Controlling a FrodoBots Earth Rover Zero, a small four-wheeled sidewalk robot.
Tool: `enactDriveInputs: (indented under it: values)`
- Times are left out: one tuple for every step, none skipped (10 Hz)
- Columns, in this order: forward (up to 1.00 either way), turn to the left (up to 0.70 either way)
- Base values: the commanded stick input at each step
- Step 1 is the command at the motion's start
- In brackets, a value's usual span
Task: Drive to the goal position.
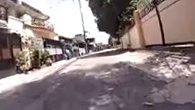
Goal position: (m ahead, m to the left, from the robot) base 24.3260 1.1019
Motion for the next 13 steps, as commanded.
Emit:
enactDriveInputs:
  values:
    - [1.0,0.0]
    - [1.0,0.0]
    - [1.0,0.0]
    - [1.0,0.0]
    - [1.0,0.0]
    - [1.0,0.0]
    - [1.0,0.0]
    - [1.0,0.0]
    - [1.0,0.0]
    - [1.0,0.0]
    - [1.0,0.0]
    - [1.0,0.0]
    - [1.0,0.0]
